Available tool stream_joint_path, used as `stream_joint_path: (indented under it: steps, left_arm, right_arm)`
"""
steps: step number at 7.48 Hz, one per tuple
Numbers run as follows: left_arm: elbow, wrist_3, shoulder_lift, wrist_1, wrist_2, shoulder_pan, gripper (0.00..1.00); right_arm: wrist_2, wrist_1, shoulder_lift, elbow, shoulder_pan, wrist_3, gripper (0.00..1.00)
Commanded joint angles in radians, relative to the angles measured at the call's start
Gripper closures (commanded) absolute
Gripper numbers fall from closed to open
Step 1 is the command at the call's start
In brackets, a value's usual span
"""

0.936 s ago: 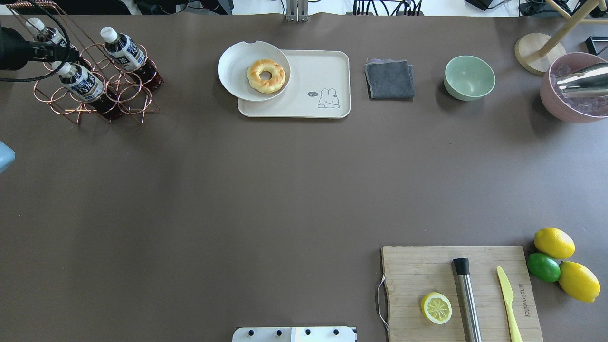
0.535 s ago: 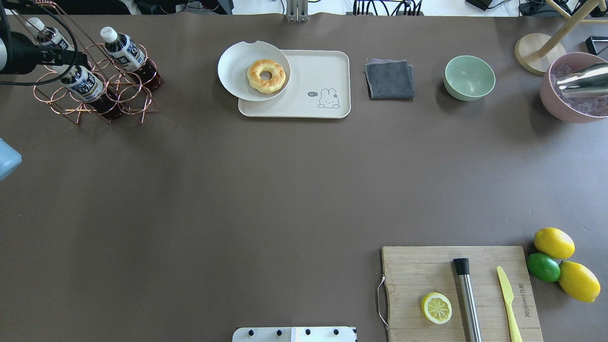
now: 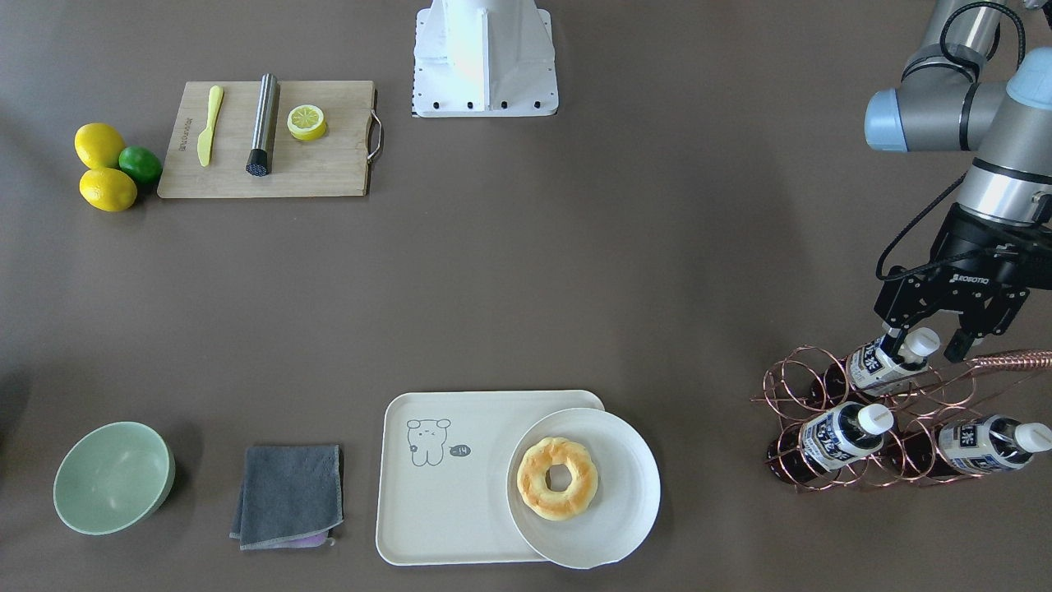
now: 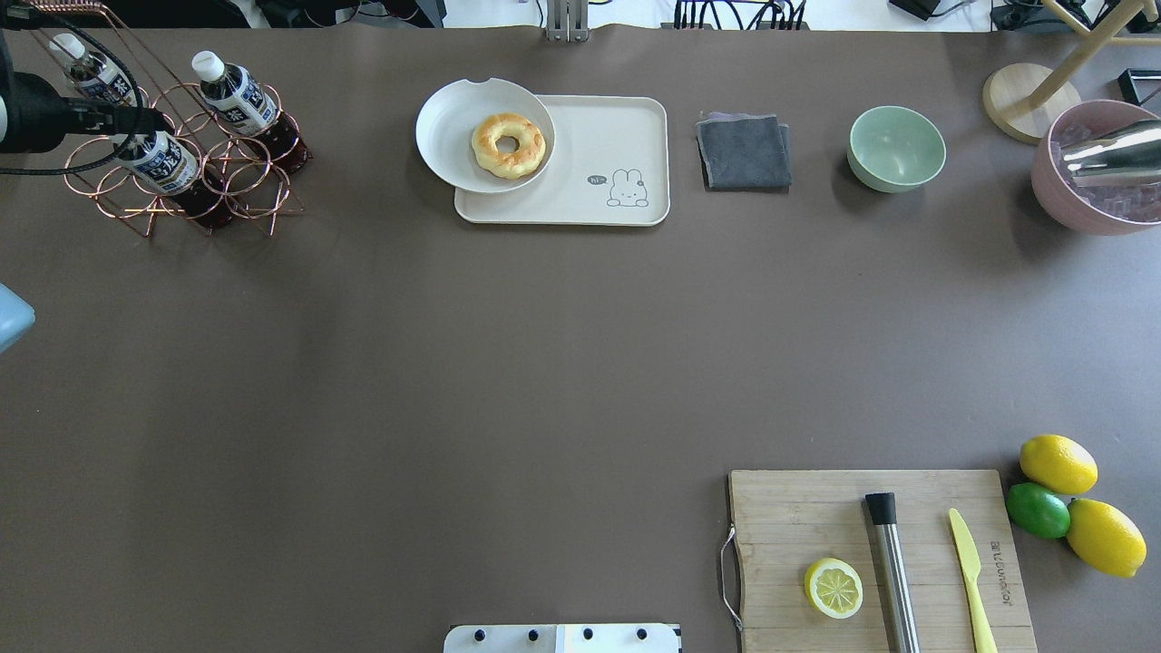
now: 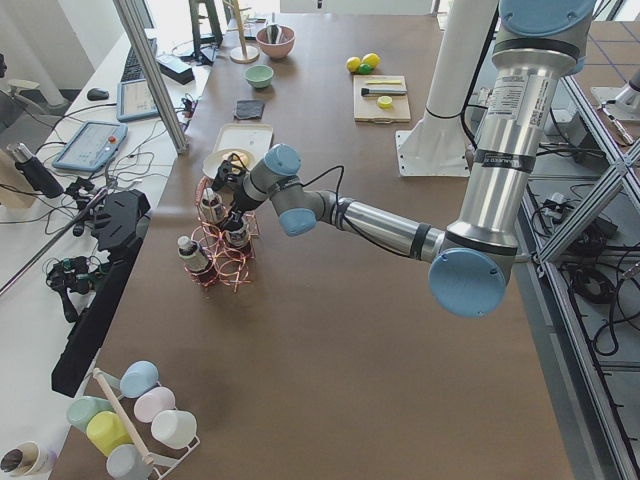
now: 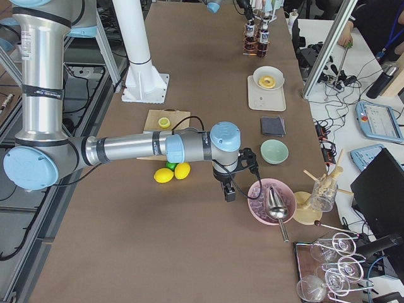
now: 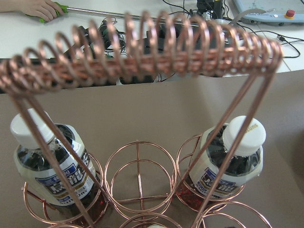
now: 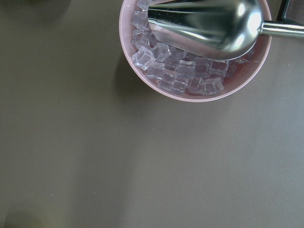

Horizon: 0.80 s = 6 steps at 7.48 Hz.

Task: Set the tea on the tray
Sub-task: 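Reach the left gripper down onto a tea bottle in the copper rack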

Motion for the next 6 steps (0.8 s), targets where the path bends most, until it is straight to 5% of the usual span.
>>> stream_joint_path:
  steps: [1,4,5,6]
  left_arm:
    - [-0.006,-0.003,0.024,-0.025,0.001,0.000,0.18]
    - [-0.006,-0.003,0.028,-0.029,0.001,0.000,0.26]
    - [-0.008,-0.004,0.028,-0.029,0.001,0.000,0.36]
    - [-0.009,-0.004,0.028,-0.029,0.001,0.000,0.67]
  right_arm:
    - [0.000,0.000,-0.002,0.000,0.000,0.000,0.00]
    - [0.000,0.000,-0.002,0.002,-0.001,0.000,0.00]
    - [0.000,0.000,-0.002,0.002,0.000,0.000,0.00]
    - [0.000,0.000,-0.001,0.002,0.001,0.000,0.00]
